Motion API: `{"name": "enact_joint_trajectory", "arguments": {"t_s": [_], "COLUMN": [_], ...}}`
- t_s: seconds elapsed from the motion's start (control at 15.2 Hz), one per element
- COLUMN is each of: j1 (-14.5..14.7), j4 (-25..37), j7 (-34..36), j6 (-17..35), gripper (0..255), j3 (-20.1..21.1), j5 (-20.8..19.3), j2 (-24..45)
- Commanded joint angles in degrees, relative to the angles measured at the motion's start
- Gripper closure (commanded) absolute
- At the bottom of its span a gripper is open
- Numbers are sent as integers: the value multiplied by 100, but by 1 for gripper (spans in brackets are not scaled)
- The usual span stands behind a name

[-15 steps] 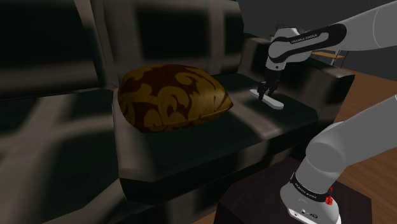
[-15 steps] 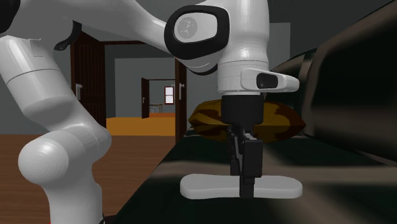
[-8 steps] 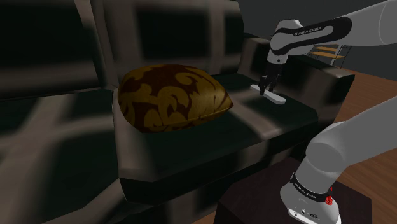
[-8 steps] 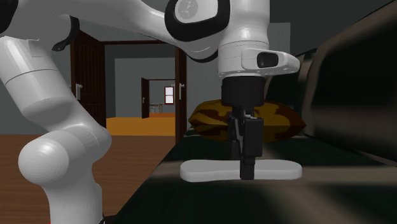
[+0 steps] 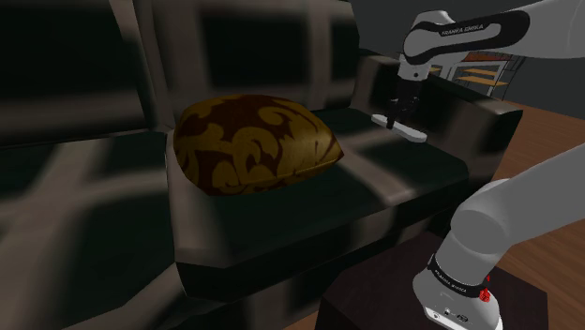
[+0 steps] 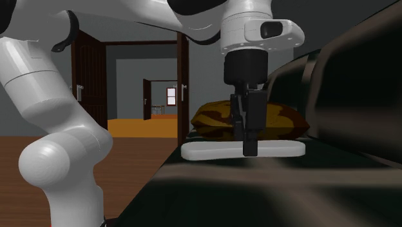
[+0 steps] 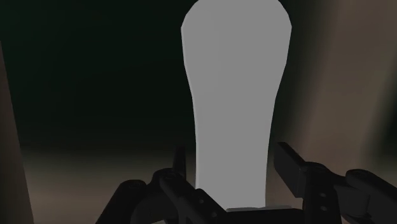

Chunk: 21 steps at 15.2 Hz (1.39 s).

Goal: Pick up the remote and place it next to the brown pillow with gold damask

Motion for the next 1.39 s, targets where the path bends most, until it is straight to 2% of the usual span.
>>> {"name": "enact_joint_trajectory", "arguments": {"t_s": [0.0, 1.32], "j1": [10, 95], "j4": [152, 1905], "j7": [7, -51], "j6": [-159, -1663], "gripper": [255, 255], "j3": [25, 139], "j5": [15, 154], "j2": [-6, 249]}}
